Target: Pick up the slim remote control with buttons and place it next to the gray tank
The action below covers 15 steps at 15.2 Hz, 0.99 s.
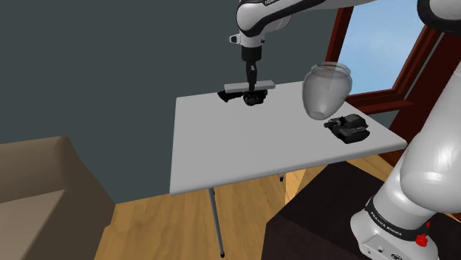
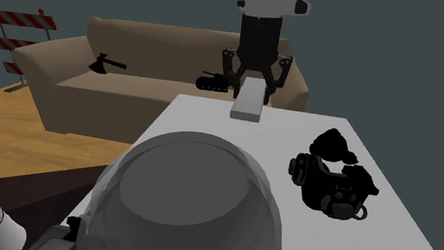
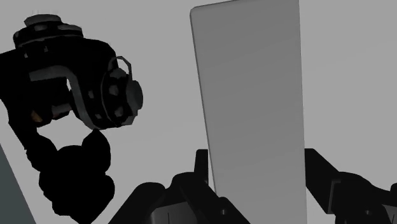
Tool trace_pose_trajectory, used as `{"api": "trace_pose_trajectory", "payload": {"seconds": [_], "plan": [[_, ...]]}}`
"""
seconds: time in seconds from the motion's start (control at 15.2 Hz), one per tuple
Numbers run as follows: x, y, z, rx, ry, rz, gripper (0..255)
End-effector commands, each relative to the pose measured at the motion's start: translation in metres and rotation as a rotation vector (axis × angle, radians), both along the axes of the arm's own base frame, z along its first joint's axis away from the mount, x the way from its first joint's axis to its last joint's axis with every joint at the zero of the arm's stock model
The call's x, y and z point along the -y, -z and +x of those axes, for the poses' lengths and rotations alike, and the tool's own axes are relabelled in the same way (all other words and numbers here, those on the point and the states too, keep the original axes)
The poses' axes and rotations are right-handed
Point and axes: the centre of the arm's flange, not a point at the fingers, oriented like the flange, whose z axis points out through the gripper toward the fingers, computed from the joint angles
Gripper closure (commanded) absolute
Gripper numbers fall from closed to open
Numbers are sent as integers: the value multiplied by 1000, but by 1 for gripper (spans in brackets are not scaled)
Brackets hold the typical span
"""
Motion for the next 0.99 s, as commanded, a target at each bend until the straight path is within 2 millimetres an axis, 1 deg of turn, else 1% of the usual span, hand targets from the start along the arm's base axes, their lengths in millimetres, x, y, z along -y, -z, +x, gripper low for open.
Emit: {"api": "trace_pose_trajectory", "payload": {"seconds": [0.0, 0.92], "plan": [[19, 2, -19, 0, -1, 0, 255], [151, 1, -148, 0, -1, 0, 255]]}}
